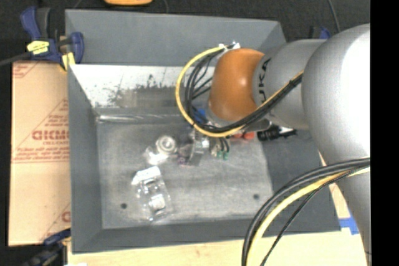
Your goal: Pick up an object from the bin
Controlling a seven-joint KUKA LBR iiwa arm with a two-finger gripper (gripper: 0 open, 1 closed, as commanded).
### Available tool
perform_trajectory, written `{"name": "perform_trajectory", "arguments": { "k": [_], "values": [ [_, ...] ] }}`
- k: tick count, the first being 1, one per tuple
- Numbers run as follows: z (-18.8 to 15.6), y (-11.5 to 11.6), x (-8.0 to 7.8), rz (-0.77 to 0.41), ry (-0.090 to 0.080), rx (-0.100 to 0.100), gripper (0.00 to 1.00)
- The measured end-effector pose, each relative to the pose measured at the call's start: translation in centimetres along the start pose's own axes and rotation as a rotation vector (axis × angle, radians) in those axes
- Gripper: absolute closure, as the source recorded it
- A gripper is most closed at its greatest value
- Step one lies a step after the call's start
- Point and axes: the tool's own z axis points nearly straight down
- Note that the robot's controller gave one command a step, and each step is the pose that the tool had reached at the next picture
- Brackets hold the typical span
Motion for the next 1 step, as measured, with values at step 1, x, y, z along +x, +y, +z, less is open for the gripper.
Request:
{"name": "perform_trajectory", "arguments": {
  "k": [1],
  "values": [
    [-16.14,-1.19,-0.84,0.010,-0.007,-0.001,1.00]
  ]
}}
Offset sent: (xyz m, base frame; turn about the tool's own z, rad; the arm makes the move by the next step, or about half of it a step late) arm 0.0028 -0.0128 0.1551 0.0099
